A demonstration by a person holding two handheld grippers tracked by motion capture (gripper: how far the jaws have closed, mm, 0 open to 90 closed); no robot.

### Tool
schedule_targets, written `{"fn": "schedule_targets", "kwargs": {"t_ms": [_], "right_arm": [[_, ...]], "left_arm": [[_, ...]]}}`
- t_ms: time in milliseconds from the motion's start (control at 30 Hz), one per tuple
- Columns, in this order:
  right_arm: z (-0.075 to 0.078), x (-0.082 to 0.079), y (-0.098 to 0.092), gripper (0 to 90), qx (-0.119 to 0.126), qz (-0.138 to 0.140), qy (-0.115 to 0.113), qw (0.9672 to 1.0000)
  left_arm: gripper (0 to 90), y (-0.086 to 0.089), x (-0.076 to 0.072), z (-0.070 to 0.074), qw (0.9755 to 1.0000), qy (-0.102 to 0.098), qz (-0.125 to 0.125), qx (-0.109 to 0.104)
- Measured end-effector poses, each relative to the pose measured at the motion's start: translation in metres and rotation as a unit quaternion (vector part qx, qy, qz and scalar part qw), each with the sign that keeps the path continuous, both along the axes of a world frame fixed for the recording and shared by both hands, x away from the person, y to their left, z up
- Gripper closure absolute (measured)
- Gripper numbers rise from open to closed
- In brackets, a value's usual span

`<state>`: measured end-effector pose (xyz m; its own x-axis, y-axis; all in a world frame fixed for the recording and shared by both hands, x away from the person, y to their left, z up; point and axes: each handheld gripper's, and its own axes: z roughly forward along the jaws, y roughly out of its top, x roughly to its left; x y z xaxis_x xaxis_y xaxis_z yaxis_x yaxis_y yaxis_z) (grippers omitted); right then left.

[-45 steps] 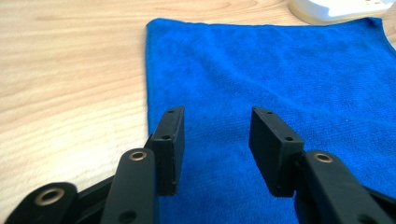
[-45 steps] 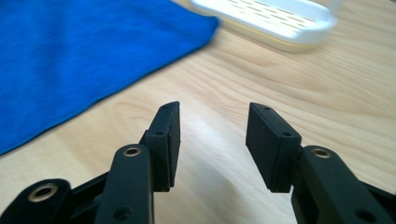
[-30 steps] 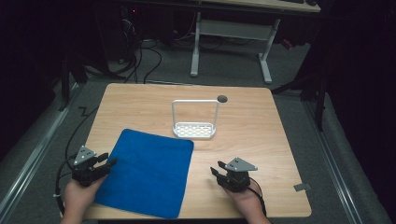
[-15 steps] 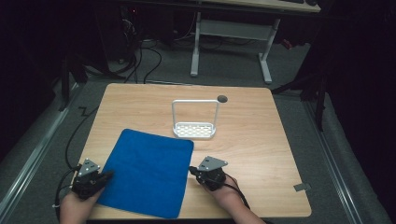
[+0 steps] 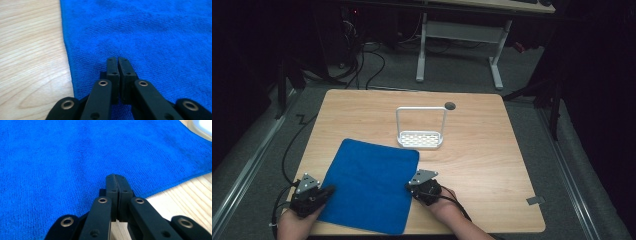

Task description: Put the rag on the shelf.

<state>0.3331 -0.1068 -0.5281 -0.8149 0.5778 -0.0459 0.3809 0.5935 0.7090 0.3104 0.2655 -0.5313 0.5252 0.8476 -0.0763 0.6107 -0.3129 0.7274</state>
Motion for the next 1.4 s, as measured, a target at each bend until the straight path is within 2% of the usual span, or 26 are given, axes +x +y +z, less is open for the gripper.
{"fn": "schedule_targets", "kwargs": {"t_ms": [167,200,267,300,333,367,400,433,467,500,533,567,600,633,667,767,800,867,900,967,1000,1167,1333,1400], "right_arm": [[0.001,-0.007,-0.017,90.0,-0.008,-0.02,-0.005,0.9998],[0.001,-0.007,-0.017,90.0,-0.008,-0.02,-0.005,0.9998],[0.001,-0.012,-0.03,90.0,-0.006,-0.035,-0.004,0.9994],[0.001,-0.012,-0.03,90.0,-0.006,-0.035,-0.004,0.9994],[0.001,-0.015,-0.04,90.0,-0.006,-0.046,-0.003,0.9989],[0.001,-0.015,-0.04,90.0,-0.006,-0.046,-0.003,0.9989],[0.001,-0.018,-0.049,90.0,-0.005,-0.061,-0.004,0.9981],[0.001,-0.02,-0.054,90.0,-0.004,-0.068,-0.003,0.9977],[0.001,-0.022,-0.057,90.0,-0.003,-0.074,-0.003,0.9973],[0.001,-0.022,-0.057,90.0,-0.003,-0.074,-0.003,0.9973],[0.001,-0.027,-0.068,90.0,-0.005,-0.089,-0.005,0.996],[0.001,-0.029,-0.072,90.0,-0.004,-0.096,-0.004,0.9953],[0.002,-0.031,-0.077,90.0,-0.007,-0.104,-0.004,0.9945],[0.002,-0.033,-0.082,90.0,-0.008,-0.111,-0.004,0.9938],[0.002,-0.033,-0.082,90.0,-0.008,-0.111,-0.004,0.9938],[0.002,-0.04,-0.099,90.0,-0.008,-0.139,-0.005,0.9902],[0.002,-0.04,-0.099,90.0,-0.008,-0.139,-0.005,0.9902],[0.002,-0.042,-0.107,90.0,-0.008,-0.153,-0.005,0.9881],[0.003,-0.044,-0.115,90.0,-0.01,-0.166,-0.005,0.9861],[0.003,-0.044,-0.118,90.0,-0.01,-0.171,-0.004,0.9853],[0.003,-0.044,-0.125,90.0,-0.008,-0.182,-0.002,0.9833],[0.003,-0.037,-0.135,90.0,-0.007,-0.199,0.001,0.9799],[0.004,-0.026,-0.138,90.0,-0.008,-0.209,0.002,0.9779],[0.004,-0.022,-0.138,90.0,-0.008,-0.209,0.004,0.9778]], "left_arm": [[88.0,-0.019,-0.007,0.003,0.9985,0.015,-0.052,0.005],[87.9,-0.019,-0.007,0.003,0.9985,0.015,-0.052,0.005],[88.0,-0.034,-0.01,0.003,0.9964,0.019,-0.083,-0.003],[88.0,-0.034,-0.01,0.003,0.9964,0.019,-0.083,-0.003],[87.9,-0.045,-0.01,0.005,0.9941,0.024,-0.106,0.004],[87.9,-0.045,-0.01,0.005,0.9941,0.024,-0.106,0.004],[87.7,-0.057,-0.011,0.005,0.9911,0.026,-0.131,0.0],[87.6,-0.061,-0.01,0.005,0.9899,0.028,-0.139,-0.001],[87.4,-0.068,-0.01,0.005,0.9877,0.03,-0.153,-0.001],[86.9,-0.068,-0.01,0.005,0.9877,0.03,-0.153,-0.001],[86.1,-0.079,-0.008,0.006,0.9843,0.033,-0.173,-0.002],[85.7,-0.084,-0.008,0.006,0.9825,0.033,-0.183,-0.003],[85.2,-0.084,-0.008,0.006,0.9825,0.033,-0.183,-0.003],[85.0,-0.093,-0.006,0.006,0.9787,0.034,-0.202,-0.004],[84.8,-0.093,-0.006,0.006,0.9787,0.034,-0.202,-0.004],[83.8,-0.113,-0.002,0.007,0.9712,0.034,-0.236,0.0],[83.7,-0.113,-0.002,0.007,0.9712,0.034,-0.236,0.0],[83.5,-0.119,-0.002,0.007,0.9683,0.033,-0.247,0.004],[83.0,-0.122,-0.002,0.007,0.9672,0.032,-0.252,0.003],[82.8,-0.126,-0.002,0.007,0.9658,0.033,-0.257,0.001],[82.3,-0.129,-0.003,0.006,0.9653,0.028,-0.26,0.003],[78.6,-0.133,-0.007,0.006,0.9644,0.018,-0.264,0.006],[77.1,-0.13,-0.013,0.004,0.9619,0.025,-0.272,-0.013],[75.3,-0.13,-0.015,0.004,0.9613,0.021,-0.274,-0.013]]}}
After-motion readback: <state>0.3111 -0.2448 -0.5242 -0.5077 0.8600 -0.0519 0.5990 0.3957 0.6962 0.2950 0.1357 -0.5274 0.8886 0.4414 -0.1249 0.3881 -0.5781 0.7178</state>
